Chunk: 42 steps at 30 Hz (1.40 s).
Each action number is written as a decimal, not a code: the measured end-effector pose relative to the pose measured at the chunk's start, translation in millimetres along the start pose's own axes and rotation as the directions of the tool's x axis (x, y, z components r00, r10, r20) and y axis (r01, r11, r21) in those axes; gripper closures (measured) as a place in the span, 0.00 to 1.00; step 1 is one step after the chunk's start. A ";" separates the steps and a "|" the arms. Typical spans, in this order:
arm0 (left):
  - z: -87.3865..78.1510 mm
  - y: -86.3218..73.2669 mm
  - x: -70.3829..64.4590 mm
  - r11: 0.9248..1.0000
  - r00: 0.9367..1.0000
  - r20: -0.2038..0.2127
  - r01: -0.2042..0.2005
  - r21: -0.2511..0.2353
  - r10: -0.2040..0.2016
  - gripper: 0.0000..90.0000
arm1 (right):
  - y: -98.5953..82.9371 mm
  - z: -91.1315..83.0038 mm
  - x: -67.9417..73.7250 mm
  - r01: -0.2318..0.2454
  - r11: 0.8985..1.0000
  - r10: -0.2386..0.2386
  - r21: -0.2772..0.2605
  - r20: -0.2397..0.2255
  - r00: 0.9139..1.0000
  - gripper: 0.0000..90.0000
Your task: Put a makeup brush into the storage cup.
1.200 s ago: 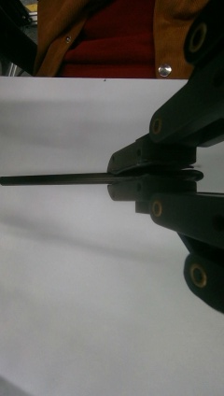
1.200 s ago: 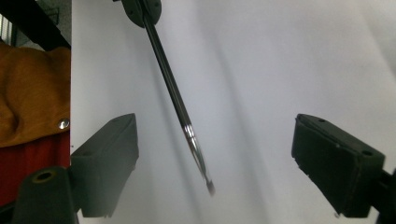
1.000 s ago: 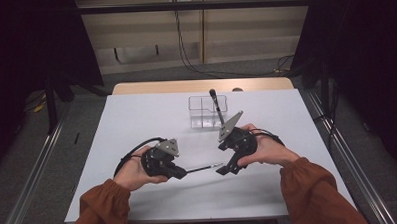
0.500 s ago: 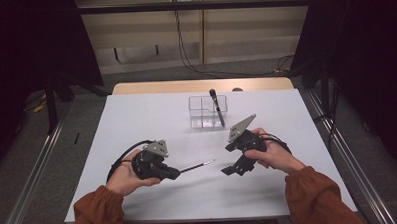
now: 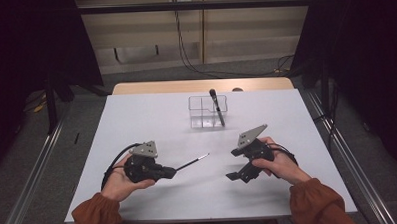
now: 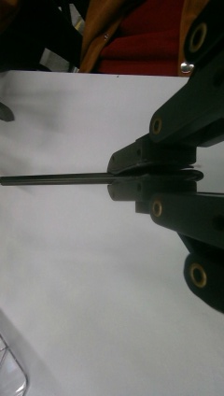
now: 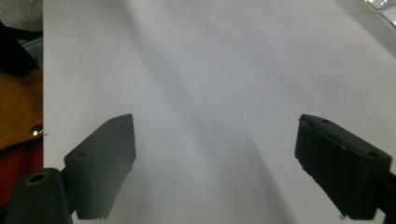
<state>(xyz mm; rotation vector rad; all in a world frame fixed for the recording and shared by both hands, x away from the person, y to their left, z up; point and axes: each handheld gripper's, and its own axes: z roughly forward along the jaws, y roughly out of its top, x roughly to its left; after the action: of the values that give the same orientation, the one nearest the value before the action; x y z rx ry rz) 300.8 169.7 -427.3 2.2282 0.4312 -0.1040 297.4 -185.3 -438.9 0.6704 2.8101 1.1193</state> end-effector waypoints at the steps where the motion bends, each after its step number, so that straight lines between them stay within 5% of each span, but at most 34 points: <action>1: 0.0 -0.8 0.4 1.000 1.000 0.000 -0.002 -0.002 0.002 0.95 | -1.4 1.1 0.8 0.001 1.000 -0.001 -0.004 0.015 1.000 0.12; 7: -0.3 -3.8 -0.5 0.999 1.000 -0.002 0.002 -0.043 -0.002 0.95 | -4.2 -0.6 5.4 -0.012 0.996 0.014 -0.083 0.020 1.000 0.08; 10: 2.2 -7.8 -0.2 0.998 1.000 -0.010 0.004 -0.065 -0.005 0.95 | -5.3 -2.0 6.8 -0.024 0.994 0.022 -0.104 -0.018 1.000 0.07; 22: 2.2 -10.4 -2.7 0.986 1.000 -0.012 0.006 -0.164 -0.008 0.95 | -16.7 -0.9 14.9 -0.064 0.977 0.068 -0.205 0.013 0.998 0.15; 30: 5.5 -8.4 -6.9 0.976 1.000 -0.002 0.002 -0.216 -0.003 0.95 | -17.7 -1.6 22.1 -0.091 0.949 0.103 -0.301 0.023 0.994 0.13; 34: 4.8 -7.5 -8.1 0.970 1.000 -0.001 0.001 -0.245 -0.002 0.95 | -19.2 0.8 24.5 -0.077 0.913 0.098 -0.400 0.031 0.995 0.12; 37: 6.0 -6.9 -8.8 0.963 1.000 -0.002 -0.009 -0.268 0.009 0.95 | -18.4 3.4 25.7 -0.038 0.913 0.062 -0.406 0.046 0.997 0.11; 42: 7.1 -4.6 -9.7 0.955 1.000 -0.003 -0.016 -0.298 0.016 0.95 | -16.9 7.1 25.5 -0.050 0.905 0.063 -0.421 0.017 0.998 0.09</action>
<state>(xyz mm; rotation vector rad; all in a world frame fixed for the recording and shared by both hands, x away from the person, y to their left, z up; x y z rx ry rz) 290.7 164.3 -433.2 1.9340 0.4006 -0.0274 269.3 -181.1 -452.4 0.7167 2.4074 1.6396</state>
